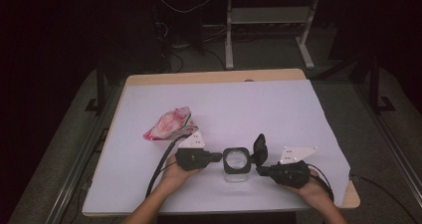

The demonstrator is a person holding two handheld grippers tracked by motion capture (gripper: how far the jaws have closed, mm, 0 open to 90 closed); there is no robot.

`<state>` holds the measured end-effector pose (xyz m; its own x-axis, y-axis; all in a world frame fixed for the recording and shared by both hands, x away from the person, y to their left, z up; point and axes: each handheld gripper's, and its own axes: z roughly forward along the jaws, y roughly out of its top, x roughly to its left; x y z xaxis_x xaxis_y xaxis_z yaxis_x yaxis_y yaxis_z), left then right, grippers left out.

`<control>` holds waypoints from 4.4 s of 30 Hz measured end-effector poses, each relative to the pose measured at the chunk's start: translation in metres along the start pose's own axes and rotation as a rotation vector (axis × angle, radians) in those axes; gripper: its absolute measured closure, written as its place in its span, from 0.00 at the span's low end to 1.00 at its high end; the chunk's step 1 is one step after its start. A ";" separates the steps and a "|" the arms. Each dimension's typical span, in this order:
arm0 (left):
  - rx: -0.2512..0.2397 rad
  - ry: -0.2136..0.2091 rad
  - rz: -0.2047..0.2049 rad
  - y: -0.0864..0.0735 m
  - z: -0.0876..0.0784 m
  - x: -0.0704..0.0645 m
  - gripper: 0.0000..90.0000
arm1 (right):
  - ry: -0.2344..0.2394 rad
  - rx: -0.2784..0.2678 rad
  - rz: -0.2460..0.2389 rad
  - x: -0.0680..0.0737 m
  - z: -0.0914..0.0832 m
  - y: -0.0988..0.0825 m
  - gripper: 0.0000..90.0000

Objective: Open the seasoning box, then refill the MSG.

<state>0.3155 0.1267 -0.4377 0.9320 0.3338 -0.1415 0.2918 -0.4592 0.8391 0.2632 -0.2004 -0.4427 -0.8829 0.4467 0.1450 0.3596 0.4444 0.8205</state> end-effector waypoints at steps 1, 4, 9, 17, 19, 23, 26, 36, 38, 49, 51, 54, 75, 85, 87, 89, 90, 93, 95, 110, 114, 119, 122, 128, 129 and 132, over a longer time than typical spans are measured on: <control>0.002 -0.002 0.006 0.000 0.000 0.000 1.00 | -0.002 -0.003 0.001 -0.002 0.000 0.001 1.00; 0.002 -0.007 0.005 0.001 0.000 0.000 1.00 | -0.007 -0.003 -0.003 -0.004 0.003 0.001 1.00; 0.003 -0.018 -0.002 0.000 0.001 -0.003 1.00 | -0.024 -0.008 -0.005 -0.007 0.002 0.003 1.00; 0.006 -0.029 0.012 0.001 0.002 -0.009 1.00 | -0.046 -0.016 -0.003 -0.014 0.003 0.005 1.00; 0.009 -0.031 0.008 0.001 0.001 -0.009 1.00 | -0.045 -0.017 -0.001 -0.014 0.003 0.005 1.00; 0.015 -0.015 0.016 0.002 -0.006 -0.010 1.00 | -0.036 -0.021 -0.002 -0.011 -0.001 0.002 0.97; 0.013 0.011 0.016 0.001 -0.016 -0.010 0.98 | -0.041 -0.025 0.012 -0.012 -0.006 -0.002 0.91; 0.026 0.071 -0.026 -0.014 -0.048 -0.006 0.81 | -0.147 -0.052 0.068 -0.025 -0.021 -0.015 0.64; 0.031 0.087 -0.040 -0.018 -0.055 -0.005 0.77 | -0.168 -0.062 0.066 -0.028 -0.022 -0.017 0.59; -0.012 0.155 -0.071 -0.029 -0.098 0.003 0.67 | -0.214 -0.094 0.087 -0.037 -0.023 -0.023 0.48; -0.025 0.161 -0.086 -0.029 -0.105 0.006 0.66 | -0.217 -0.101 0.081 -0.037 -0.023 -0.023 0.47; -0.040 0.165 -0.094 -0.032 -0.117 0.011 0.66 | -0.214 -0.105 0.086 -0.038 -0.024 -0.023 0.46; -0.112 0.286 -0.130 -0.030 -0.161 0.032 0.45 | -0.209 -0.105 0.124 -0.041 -0.023 -0.024 0.45; -0.101 0.263 -0.098 -0.014 -0.141 0.043 0.31 | -0.212 -0.103 0.134 -0.042 -0.023 -0.024 0.45; -0.106 0.266 -0.083 -0.012 -0.135 0.044 0.29 | -0.213 -0.104 0.134 -0.042 -0.023 -0.024 0.45; -0.086 0.274 -0.079 -0.010 -0.129 0.046 0.26 | -0.213 -0.104 0.135 -0.043 -0.023 -0.024 0.45; -0.076 0.287 -0.072 -0.009 -0.127 0.046 0.25 | -0.212 -0.104 0.136 -0.043 -0.024 -0.024 0.44; -0.069 0.294 -0.062 -0.006 -0.123 0.050 0.25 | -0.213 -0.106 0.136 -0.043 -0.024 -0.024 0.44; -0.074 0.285 -0.061 -0.004 -0.119 0.053 0.25 | -0.213 -0.105 0.136 -0.043 -0.024 -0.024 0.44; -0.122 0.323 -0.064 -0.003 -0.111 0.056 0.47 | -0.204 -0.103 0.142 -0.044 -0.023 -0.024 0.44; -0.129 0.328 -0.069 -0.004 -0.113 0.058 0.62 | -0.202 -0.101 0.144 -0.044 -0.023 -0.024 0.44; -0.142 0.313 -0.062 -0.003 -0.112 0.060 0.80 | -0.199 -0.098 0.143 -0.044 -0.022 -0.024 0.44; -0.155 0.304 -0.059 -0.002 -0.110 0.061 0.81 | -0.198 -0.096 0.141 -0.044 -0.022 -0.023 0.44; -0.166 0.291 -0.066 -0.002 -0.110 0.063 0.87 | -0.198 -0.094 0.143 -0.044 -0.022 -0.023 0.44; -0.167 0.288 -0.070 -0.002 -0.110 0.064 0.90 | -0.197 -0.094 0.143 -0.044 -0.022 -0.023 0.44; -0.166 0.290 -0.072 -0.003 -0.110 0.065 0.97 | -0.199 -0.092 0.140 -0.044 -0.022 -0.023 0.44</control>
<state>0.3516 0.2401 -0.3916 0.8034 0.5915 -0.0678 0.2932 -0.2939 0.9097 0.2867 -0.2474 -0.4559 -0.7465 0.6467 0.1564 0.4369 0.2992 0.8483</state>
